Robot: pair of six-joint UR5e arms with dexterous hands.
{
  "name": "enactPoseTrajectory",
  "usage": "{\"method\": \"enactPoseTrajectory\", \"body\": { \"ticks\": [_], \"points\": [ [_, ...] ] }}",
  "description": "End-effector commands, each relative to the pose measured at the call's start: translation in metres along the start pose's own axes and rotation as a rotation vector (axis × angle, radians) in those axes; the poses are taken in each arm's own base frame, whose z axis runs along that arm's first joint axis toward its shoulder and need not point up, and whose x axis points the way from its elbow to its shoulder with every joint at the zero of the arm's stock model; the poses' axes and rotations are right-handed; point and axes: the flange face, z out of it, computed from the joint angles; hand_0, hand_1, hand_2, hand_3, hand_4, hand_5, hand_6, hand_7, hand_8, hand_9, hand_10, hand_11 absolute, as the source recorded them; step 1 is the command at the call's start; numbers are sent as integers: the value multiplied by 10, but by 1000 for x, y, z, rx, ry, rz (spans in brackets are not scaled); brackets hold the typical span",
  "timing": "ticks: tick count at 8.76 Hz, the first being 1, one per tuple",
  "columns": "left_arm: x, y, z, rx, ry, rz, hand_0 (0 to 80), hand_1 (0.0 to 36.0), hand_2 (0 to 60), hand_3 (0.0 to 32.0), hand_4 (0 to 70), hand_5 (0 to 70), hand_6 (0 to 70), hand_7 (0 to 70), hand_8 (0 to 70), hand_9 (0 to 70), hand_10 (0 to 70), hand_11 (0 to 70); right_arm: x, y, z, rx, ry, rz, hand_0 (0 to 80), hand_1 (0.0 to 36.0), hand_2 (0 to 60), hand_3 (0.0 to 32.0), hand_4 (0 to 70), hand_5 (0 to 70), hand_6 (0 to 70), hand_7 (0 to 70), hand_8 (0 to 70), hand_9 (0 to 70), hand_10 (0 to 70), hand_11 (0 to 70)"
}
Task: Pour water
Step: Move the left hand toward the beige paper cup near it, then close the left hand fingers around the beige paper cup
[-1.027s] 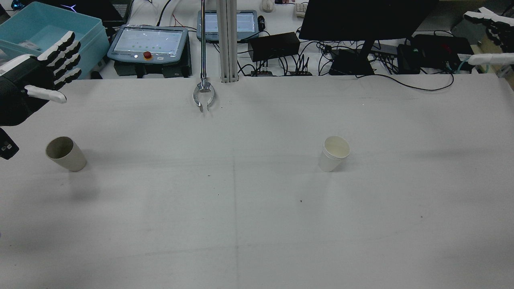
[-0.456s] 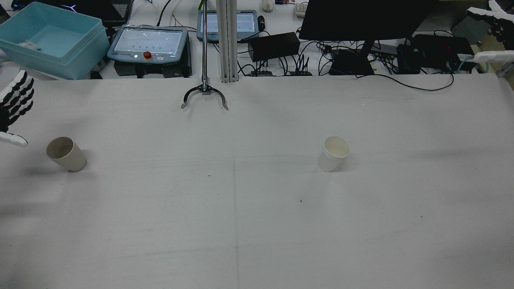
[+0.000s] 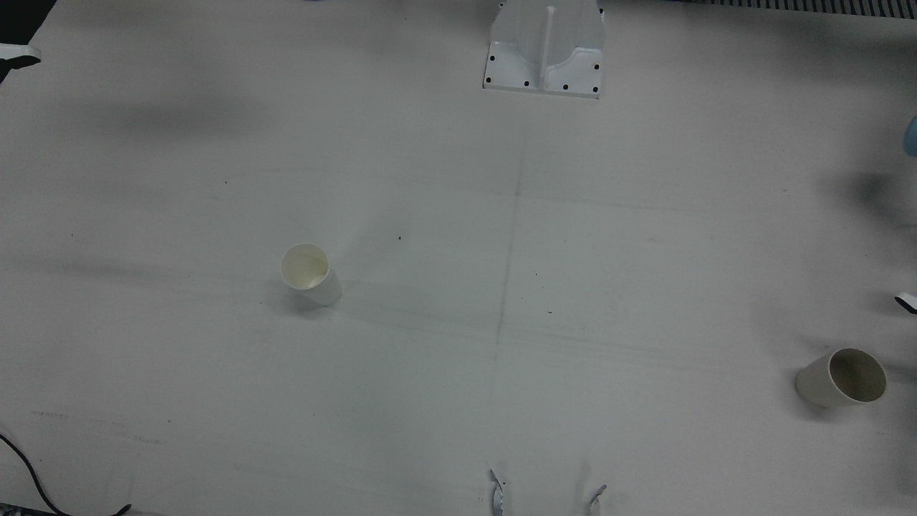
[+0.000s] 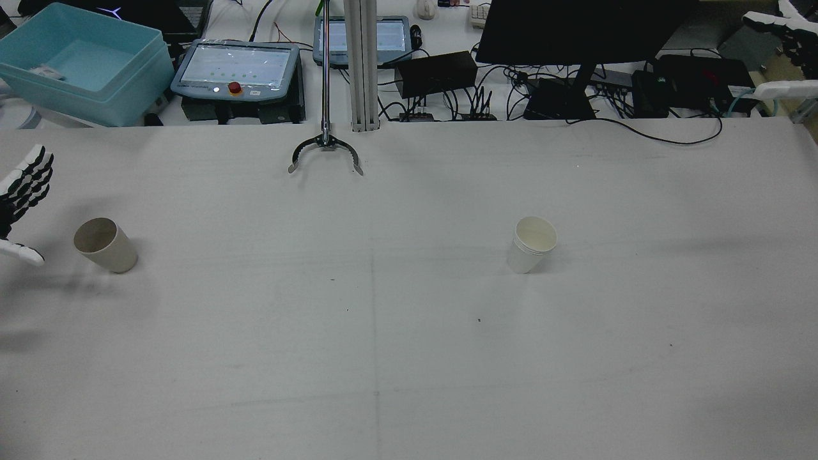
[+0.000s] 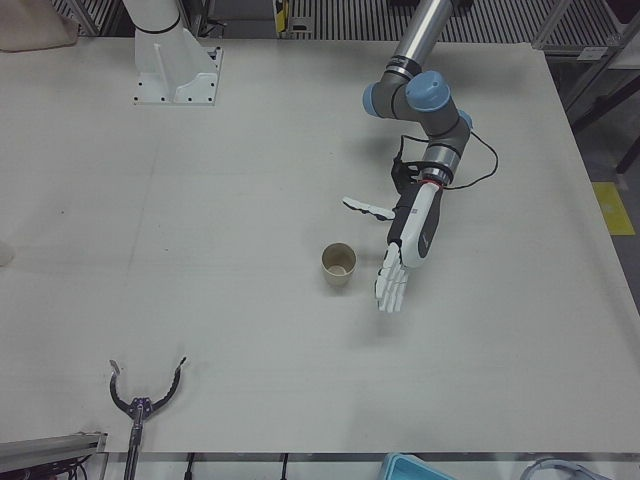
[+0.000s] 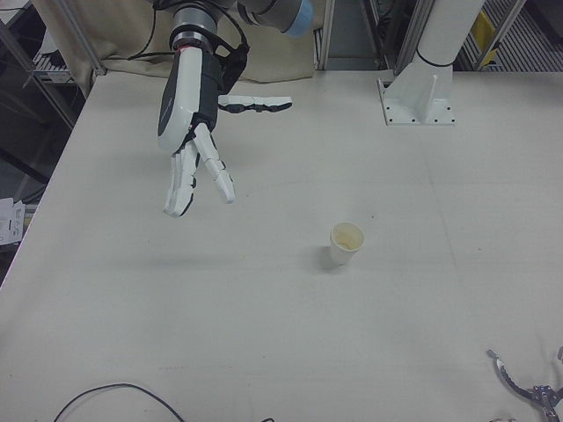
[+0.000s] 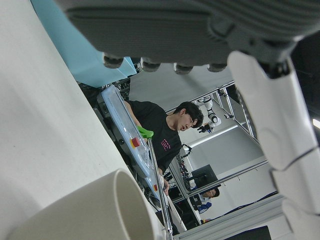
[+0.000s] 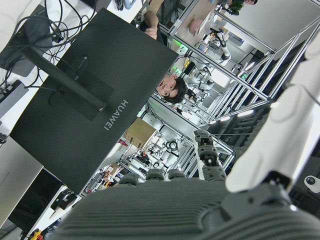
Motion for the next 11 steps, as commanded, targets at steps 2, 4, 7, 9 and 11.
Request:
{"method": "enactPoseTrajectory", "body": {
  "ticks": [2,4,7,9,11],
  "points": [
    [-40,2,3,-37,-43,-2,473,110,0,140,0,0,0,0,0,11,2,18,2,0,0,1,4,-3,439,80,20,0,68,42,25,26,15,4,0,0],
    [-39,4,5,-40,-43,-8,476,113,0,138,2,0,0,0,0,11,2,19,1,-4,-2,9,4,-3,442,81,20,0,72,43,28,32,17,6,0,0],
    [-44,9,20,-33,-49,5,478,117,0,134,9,0,0,5,0,12,1,17,3,-3,-1,6,7,-4,438,80,20,0,68,37,25,25,19,8,0,0],
    [-57,8,41,-33,-52,9,476,115,0,132,10,0,0,8,0,12,3,20,3,-2,0,3,6,-2,435,79,26,0,71,37,29,31,20,11,0,0],
    [-63,0,45,-29,-54,10,475,113,0,130,9,0,0,5,0,12,3,20,4,-1,1,4,8,-4,437,81,30,0,73,37,31,33,19,11,0,0]
  ]
}}
